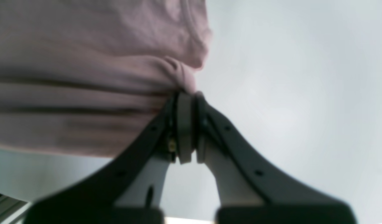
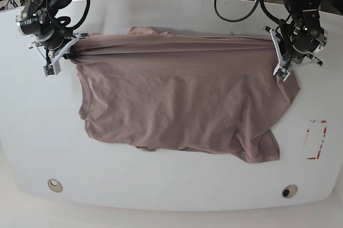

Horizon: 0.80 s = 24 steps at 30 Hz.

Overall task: Fold the T-shirt properly
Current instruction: 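Drag the held edge across the table, laying the shirt flat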

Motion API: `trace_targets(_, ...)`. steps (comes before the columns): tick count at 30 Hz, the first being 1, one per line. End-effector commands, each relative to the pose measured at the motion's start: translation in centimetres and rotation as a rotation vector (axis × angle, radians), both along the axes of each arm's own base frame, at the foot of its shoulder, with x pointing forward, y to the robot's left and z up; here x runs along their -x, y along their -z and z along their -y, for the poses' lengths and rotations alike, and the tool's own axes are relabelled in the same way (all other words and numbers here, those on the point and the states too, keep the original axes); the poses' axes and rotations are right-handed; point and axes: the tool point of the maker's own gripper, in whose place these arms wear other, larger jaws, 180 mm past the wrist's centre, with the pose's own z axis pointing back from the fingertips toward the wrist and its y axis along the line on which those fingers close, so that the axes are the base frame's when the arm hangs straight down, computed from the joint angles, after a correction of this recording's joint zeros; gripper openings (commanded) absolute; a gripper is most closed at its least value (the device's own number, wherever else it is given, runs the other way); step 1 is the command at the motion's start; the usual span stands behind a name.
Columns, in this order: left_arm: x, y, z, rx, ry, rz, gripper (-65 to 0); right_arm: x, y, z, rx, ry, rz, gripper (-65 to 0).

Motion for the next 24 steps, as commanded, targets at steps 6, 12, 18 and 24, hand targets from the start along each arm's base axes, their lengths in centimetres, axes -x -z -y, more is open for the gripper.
trace_targets(6, 4.1, 1.0, -2.4, -0.095, -0.027, -0.107, -65.0, 5.0, 2.1, 1.3, 0.010, 0.101, -0.098, -65.0)
trace_targets(12, 5.5, 1.0, -4.2, -0.098, -0.089, -0.102, -64.9, 6.8, 2.4, 2.4, 0.013, 0.147, -0.125, -65.0)
trace_targets(18, 5.8, 1.1, -4.3, -0.094, -0.078, -0.095, -64.6, 7.5, 2.7, 2.4, 0.014, 0.147, -0.144, -65.0)
trace_targets(24, 6.3, 1.4, -4.1, -0.090, -0.078, -0.108, -59.3, 7.7, 3.3, 1.2, -0.020, 0.150, -0.148, -65.0)
